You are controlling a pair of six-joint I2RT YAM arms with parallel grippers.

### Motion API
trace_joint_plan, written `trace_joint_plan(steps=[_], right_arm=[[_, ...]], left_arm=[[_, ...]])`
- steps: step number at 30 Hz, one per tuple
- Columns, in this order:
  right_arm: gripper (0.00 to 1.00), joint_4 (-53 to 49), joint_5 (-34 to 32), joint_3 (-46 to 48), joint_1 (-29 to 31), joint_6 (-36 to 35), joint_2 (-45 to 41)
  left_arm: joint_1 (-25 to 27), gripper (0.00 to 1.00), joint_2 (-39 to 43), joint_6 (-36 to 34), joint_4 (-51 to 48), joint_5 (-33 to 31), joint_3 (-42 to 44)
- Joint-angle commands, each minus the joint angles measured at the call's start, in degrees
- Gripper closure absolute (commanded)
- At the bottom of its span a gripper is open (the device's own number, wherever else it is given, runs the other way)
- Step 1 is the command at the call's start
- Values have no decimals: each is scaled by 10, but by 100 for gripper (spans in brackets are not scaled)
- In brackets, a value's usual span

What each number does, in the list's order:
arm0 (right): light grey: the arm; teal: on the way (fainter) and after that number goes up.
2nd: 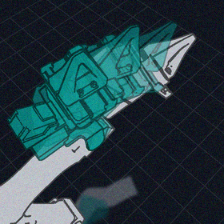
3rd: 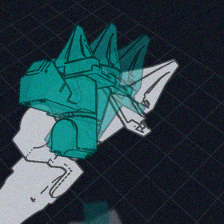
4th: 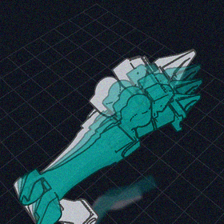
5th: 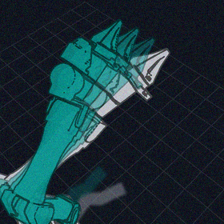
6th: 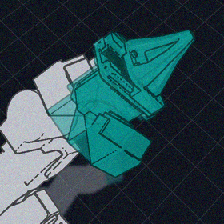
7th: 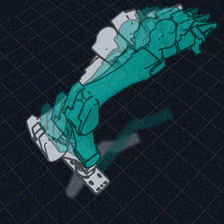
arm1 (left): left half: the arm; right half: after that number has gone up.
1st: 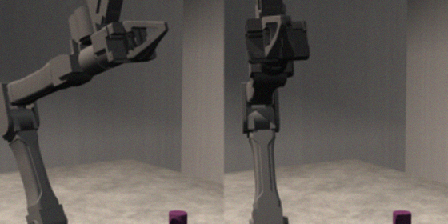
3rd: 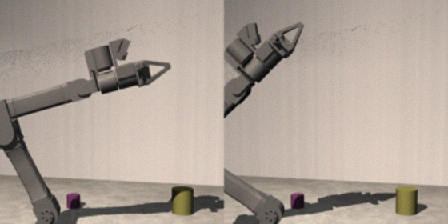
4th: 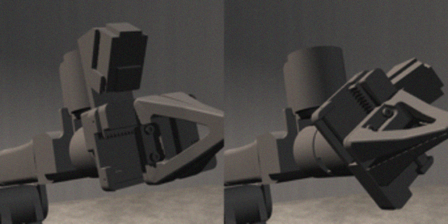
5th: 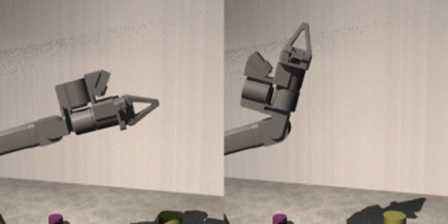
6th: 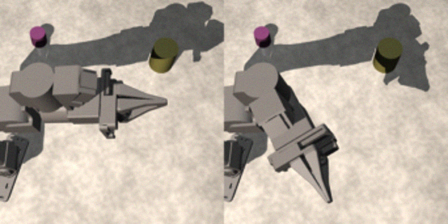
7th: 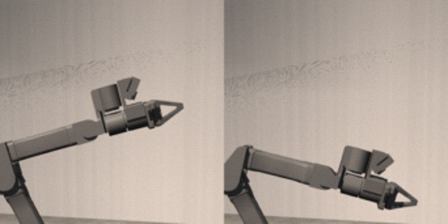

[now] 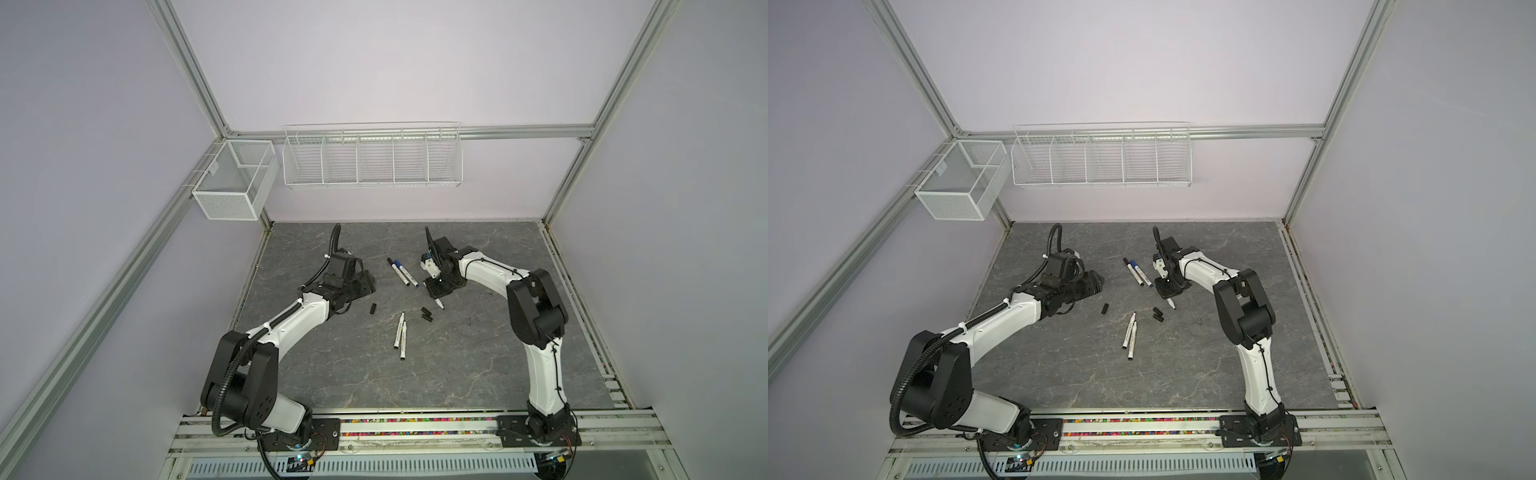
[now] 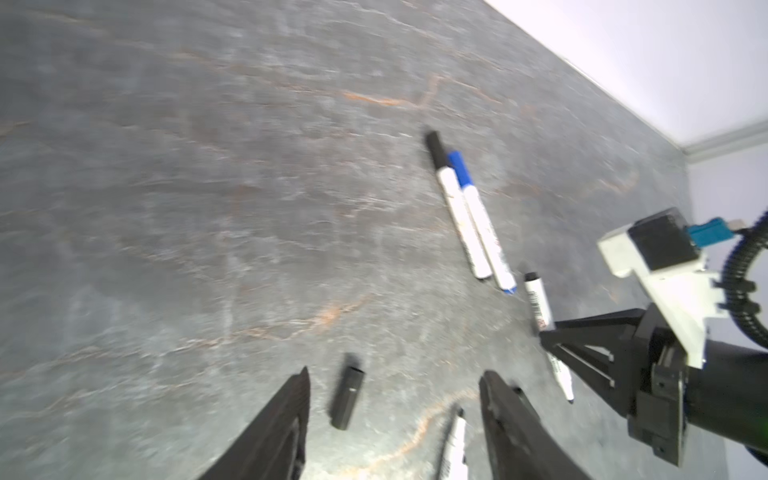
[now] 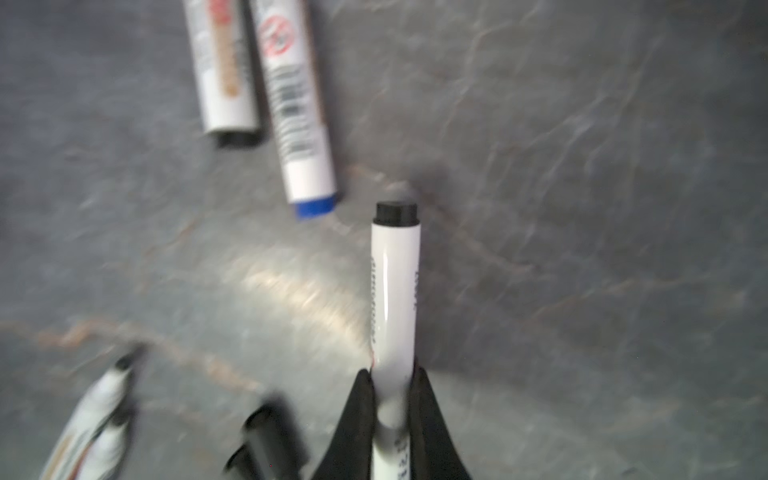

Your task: Insert the pens into the pen caps

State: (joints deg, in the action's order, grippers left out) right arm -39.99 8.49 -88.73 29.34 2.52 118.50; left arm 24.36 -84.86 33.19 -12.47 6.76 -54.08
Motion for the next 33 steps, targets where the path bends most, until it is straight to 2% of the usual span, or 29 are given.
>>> trace_joint_plan(steps=[1, 4, 8, 13, 18, 24, 29, 33], right_arm=[[92, 35, 193, 46, 3, -23, -98], [91, 44, 283, 84, 7, -25, -142], [91, -5, 343, 80, 17, -69, -153], [91, -65, 381, 45, 30, -113, -137], [92, -51, 385, 33, 31, -99, -136], [92, -10, 410, 17, 36, -67, -136], [92, 14, 415, 1, 45, -49, -126], [92, 28, 412, -13, 51, -36, -114]], left_arm=[[-2, 33, 16, -56, 21, 117, -21], [-2, 32, 26, -76, 34, 175, -22], [-2, 28, 37, -91, 39, 225, -22], [-2, 26, 43, -90, 58, 286, -14], [-1, 27, 42, -79, 62, 321, -4], [13, 32, 37, -58, 90, 335, 11], [27, 42, 24, -51, 100, 334, 7], [27, 59, 22, -42, 118, 335, 15]])
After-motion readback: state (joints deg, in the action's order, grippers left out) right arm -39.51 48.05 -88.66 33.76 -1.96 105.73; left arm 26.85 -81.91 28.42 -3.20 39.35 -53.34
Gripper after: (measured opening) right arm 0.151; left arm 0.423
